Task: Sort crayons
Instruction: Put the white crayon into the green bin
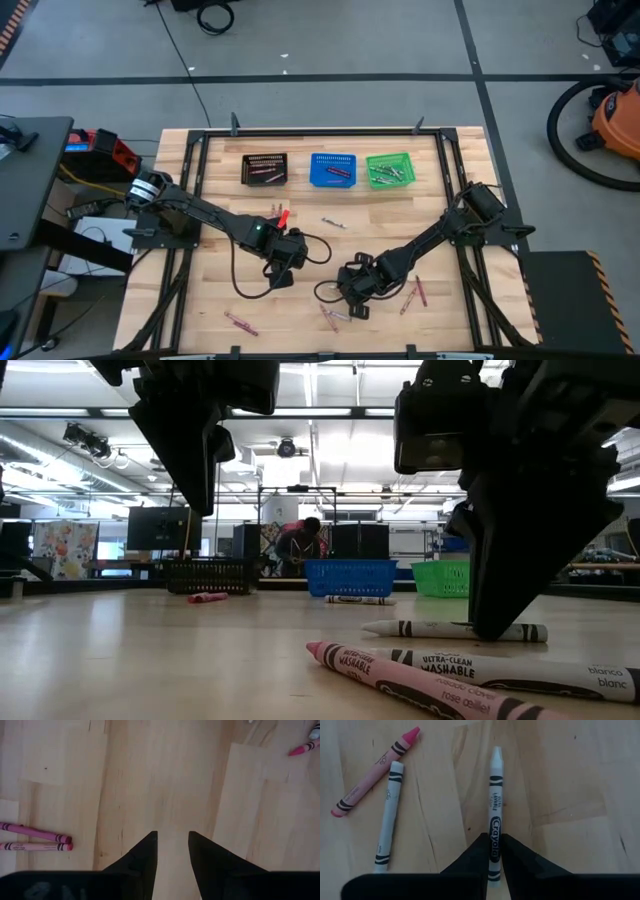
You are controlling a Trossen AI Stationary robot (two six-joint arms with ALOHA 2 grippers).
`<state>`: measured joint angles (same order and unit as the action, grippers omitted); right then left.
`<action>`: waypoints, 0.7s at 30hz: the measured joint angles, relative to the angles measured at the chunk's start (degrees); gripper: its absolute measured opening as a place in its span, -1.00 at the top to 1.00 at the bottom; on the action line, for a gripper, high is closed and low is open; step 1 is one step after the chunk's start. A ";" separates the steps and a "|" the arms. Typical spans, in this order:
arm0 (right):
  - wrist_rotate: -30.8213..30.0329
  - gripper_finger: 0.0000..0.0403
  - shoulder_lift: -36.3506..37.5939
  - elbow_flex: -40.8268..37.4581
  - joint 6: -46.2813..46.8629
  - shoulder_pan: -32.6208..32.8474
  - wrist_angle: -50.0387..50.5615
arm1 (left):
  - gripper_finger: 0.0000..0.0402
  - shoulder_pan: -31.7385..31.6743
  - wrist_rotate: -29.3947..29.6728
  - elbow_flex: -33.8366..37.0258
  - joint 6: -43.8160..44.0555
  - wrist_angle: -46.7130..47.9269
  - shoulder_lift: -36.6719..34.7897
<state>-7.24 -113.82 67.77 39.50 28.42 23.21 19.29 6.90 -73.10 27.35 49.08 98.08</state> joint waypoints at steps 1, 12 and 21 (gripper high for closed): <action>0.10 0.73 0.00 0.00 0.32 -0.09 0.02 | 0.40 0.00 0.00 0.02 0.00 0.04 0.00; 1.19 0.89 0.16 -0.13 0.99 -0.35 -0.04 | 0.40 0.00 0.00 0.01 -0.08 0.04 0.00; -0.71 0.91 3.61 -0.48 0.53 -0.50 0.50 | 0.40 0.00 0.00 0.01 -0.09 0.04 0.00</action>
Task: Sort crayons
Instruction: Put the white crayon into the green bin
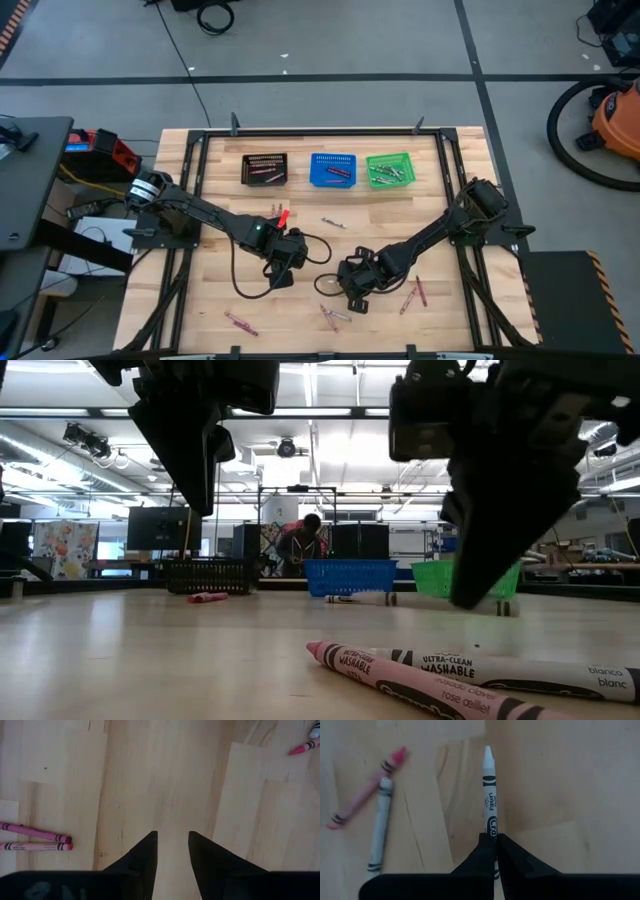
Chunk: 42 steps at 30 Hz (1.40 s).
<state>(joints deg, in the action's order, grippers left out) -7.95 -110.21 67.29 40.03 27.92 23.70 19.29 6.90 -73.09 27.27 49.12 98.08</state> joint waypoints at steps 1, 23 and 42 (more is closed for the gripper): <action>-0.11 0.91 0.28 0.07 -0.04 -0.04 0.22 | 0.40 0.00 0.00 0.01 0.00 0.02 0.00; -8.49 0.91 8.45 0.20 0.94 -3.55 22.93 | 0.40 0.00 0.00 0.01 0.61 -0.44 0.00; -16.30 0.94 25.23 0.31 -2.44 -15.77 39.43 | 0.40 0.00 0.00 0.01 0.61 -0.46 0.00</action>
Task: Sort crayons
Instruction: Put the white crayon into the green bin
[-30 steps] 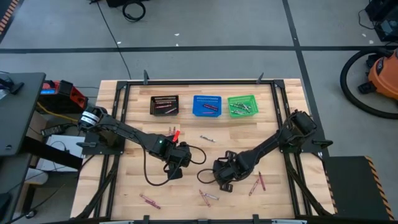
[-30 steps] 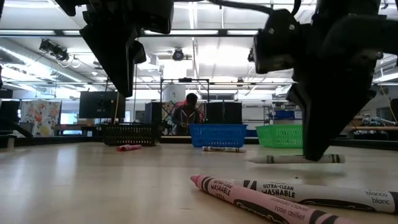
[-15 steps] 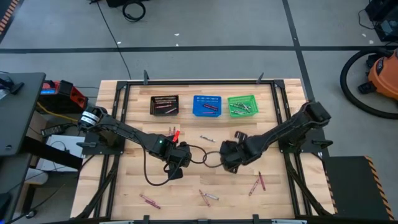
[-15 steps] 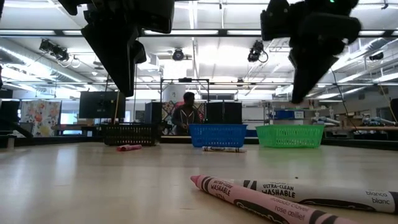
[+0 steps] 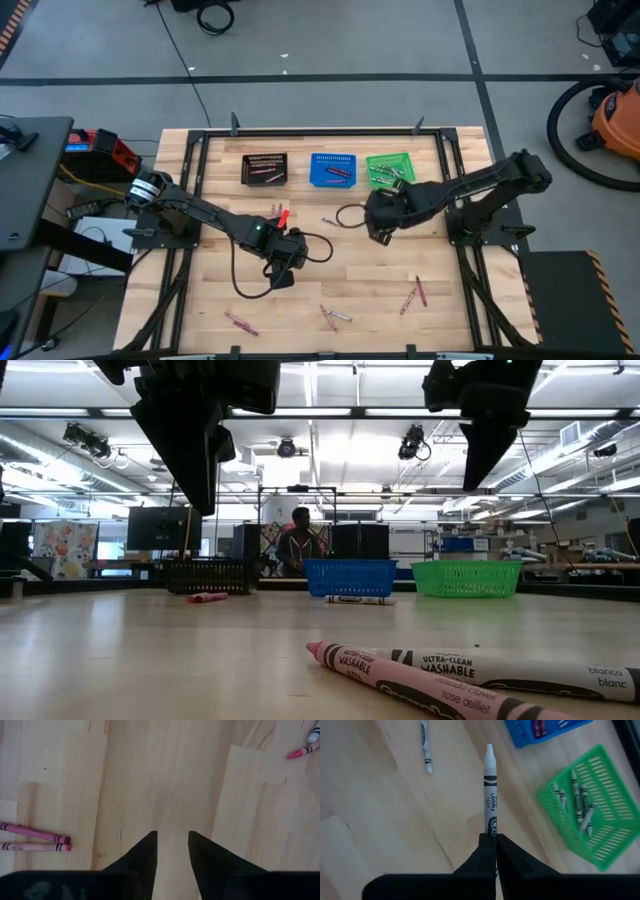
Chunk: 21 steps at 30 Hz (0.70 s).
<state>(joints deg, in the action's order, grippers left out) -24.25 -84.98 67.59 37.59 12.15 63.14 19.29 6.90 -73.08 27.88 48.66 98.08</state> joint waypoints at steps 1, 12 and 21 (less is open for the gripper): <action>0.00 0.94 0.44 0.00 -0.48 -0.66 0.09 | 0.40 0.00 0.00 0.00 0.00 0.02 0.00; 1.04 0.94 3.84 0.00 -8.95 -12.70 3.89 | 0.40 0.22 0.00 0.00 0.01 0.01 0.00; 5.88 0.94 4.55 -0.04 -19.10 -25.96 1.87 | 0.40 0.23 0.00 -0.01 -0.04 0.00 0.00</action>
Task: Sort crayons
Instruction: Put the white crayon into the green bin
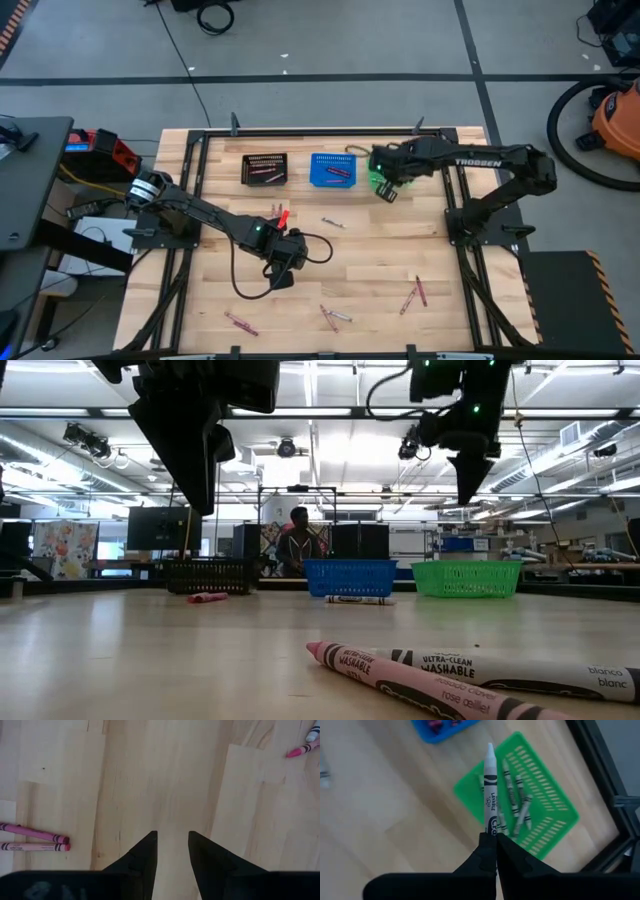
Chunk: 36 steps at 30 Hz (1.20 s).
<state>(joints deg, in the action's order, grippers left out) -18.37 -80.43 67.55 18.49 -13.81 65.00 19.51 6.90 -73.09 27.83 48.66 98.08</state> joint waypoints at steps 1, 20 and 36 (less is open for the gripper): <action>0.04 0.94 -0.01 -0.21 -0.81 -1.27 -0.63 | 0.40 0.01 0.00 0.01 0.00 0.00 0.00; 8.00 0.95 -0.03 -12.40 -20.16 -18.28 -15.63 | 0.40 -0.23 0.00 0.01 -0.16 -0.26 0.12; 10.56 0.95 -0.06 -17.83 -23.34 -21.82 -21.44 | 0.40 -0.40 0.02 0.01 -1.51 -1.75 0.20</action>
<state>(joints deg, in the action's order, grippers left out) -7.81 -80.49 49.72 -4.85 -35.63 43.57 19.11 6.92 -73.08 26.33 46.92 98.28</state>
